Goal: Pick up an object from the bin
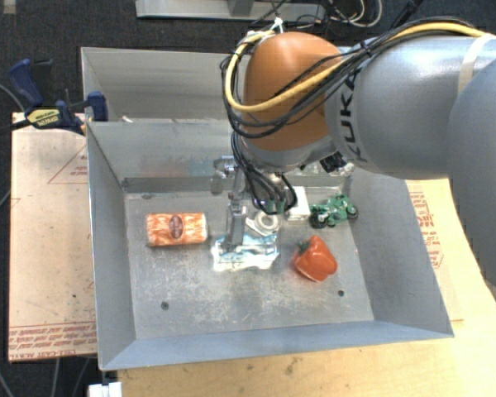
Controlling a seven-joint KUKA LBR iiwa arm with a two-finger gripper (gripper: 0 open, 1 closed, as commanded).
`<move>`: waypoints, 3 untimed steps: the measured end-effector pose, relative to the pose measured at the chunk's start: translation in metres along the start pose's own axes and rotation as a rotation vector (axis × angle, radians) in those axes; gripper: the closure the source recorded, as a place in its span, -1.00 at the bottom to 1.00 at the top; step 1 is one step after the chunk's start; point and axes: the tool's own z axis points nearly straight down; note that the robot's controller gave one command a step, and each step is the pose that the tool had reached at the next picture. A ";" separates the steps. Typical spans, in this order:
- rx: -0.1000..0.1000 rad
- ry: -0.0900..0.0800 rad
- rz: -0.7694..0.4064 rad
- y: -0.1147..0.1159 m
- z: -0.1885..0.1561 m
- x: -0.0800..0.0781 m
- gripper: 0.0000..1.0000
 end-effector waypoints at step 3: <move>-0.002 -0.010 0.122 0.035 0.089 -0.011 -1.00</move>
Offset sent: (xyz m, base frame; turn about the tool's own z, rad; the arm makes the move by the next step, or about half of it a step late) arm -0.0007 0.0247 -0.0771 0.0574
